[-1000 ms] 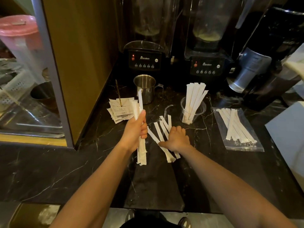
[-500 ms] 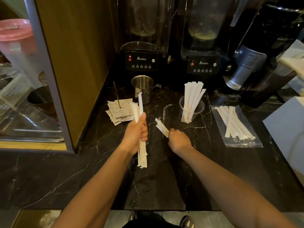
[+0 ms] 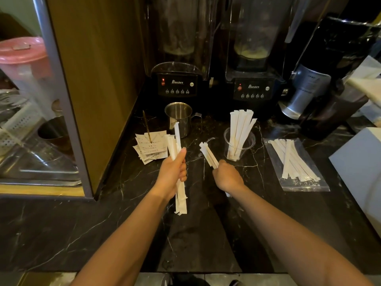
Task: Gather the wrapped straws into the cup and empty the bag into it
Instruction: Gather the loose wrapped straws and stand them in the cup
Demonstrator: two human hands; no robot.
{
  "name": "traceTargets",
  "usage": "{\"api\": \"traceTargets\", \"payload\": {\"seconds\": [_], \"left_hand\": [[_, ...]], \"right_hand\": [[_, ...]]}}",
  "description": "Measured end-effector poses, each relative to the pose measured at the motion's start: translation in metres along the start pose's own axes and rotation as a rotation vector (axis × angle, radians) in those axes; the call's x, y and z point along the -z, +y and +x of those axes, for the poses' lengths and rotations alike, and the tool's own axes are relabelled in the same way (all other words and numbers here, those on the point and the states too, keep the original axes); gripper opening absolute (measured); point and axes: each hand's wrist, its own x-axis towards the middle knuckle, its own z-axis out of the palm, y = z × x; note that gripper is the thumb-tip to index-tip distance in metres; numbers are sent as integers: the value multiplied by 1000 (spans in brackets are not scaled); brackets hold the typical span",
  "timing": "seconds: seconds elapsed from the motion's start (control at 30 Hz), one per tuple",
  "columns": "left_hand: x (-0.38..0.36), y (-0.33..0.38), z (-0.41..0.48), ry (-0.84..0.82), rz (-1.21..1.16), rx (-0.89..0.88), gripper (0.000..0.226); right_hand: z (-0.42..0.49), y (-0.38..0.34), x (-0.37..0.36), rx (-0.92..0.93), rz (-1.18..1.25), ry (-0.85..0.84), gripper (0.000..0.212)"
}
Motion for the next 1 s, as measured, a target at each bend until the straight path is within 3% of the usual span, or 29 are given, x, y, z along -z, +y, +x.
{"api": "traceTargets", "payload": {"seconds": [0.2, 0.37, 0.53, 0.77, 1.0], "left_hand": [[-10, 4, 9, -44, -76, -39, 18], [-26, 13, 11, -191, -178, -133, 25], [-43, 23, 11, -116, -88, -159, 59], [-54, 24, 18, 13, -31, -115, 54], [-66, 27, 21, 29, 55, -138, 49]], "right_hand": [[-12, -16, 21, 246, 428, 91, 25], [-28, -26, 24, 353, 559, 50, 21], [-33, -29, 22, 419, 499, 31, 29], [-27, -23, 23, 444, 375, 15, 29], [-18, -14, 27, 394, 390, 48, 27]]}}
